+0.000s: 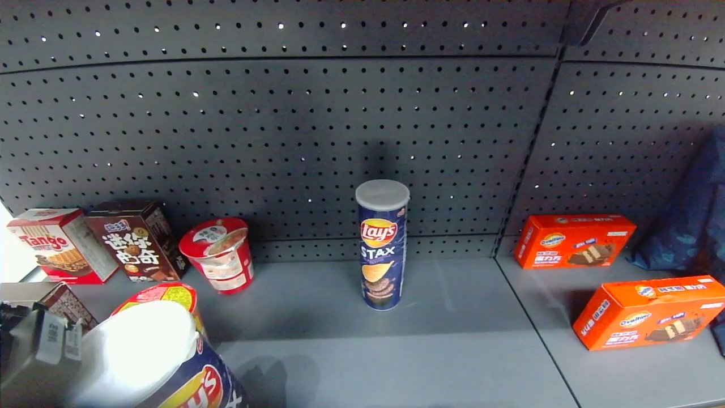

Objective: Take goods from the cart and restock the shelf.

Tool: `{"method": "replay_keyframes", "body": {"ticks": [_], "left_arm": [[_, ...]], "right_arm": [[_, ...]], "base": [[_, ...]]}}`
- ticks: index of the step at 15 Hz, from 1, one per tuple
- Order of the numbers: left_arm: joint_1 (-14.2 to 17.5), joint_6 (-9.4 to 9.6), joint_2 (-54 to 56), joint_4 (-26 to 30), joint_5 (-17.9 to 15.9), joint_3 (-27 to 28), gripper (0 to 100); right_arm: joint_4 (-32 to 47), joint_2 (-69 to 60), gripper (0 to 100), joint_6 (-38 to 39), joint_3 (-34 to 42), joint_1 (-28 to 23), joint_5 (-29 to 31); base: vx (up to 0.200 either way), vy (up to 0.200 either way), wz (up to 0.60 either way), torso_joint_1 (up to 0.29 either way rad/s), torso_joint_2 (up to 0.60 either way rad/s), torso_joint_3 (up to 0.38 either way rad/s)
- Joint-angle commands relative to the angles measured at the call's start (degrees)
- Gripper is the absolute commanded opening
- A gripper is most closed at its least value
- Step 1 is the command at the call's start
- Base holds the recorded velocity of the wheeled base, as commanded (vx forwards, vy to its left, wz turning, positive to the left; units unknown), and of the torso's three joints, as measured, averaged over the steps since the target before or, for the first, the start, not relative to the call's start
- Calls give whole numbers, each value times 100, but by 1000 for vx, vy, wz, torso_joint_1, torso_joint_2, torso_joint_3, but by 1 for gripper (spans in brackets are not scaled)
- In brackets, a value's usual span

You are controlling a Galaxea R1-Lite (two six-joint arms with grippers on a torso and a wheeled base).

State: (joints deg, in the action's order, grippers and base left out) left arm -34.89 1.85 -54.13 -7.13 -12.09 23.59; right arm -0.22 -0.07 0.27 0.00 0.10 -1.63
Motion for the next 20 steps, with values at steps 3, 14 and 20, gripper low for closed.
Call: {"method": "replay_keyframes", "body": {"ticks": [3,14,20], "left_arm": [[8,-1,-63,1,-4,-3,0],[-9,26,-608,-8,23,568,0],[-185,34,-1249,-51,146,1025,0]], "right_arm": [[-4,7,100,0,0,-1,-4],[4,192,100,-247,-9,-10,146],[-215,2372,100,668,-2725,764,-434]], "base": [[0,0,400,3,0,3],[0,0,0,0,0,0],[0,0,0,0,0,0]]}}
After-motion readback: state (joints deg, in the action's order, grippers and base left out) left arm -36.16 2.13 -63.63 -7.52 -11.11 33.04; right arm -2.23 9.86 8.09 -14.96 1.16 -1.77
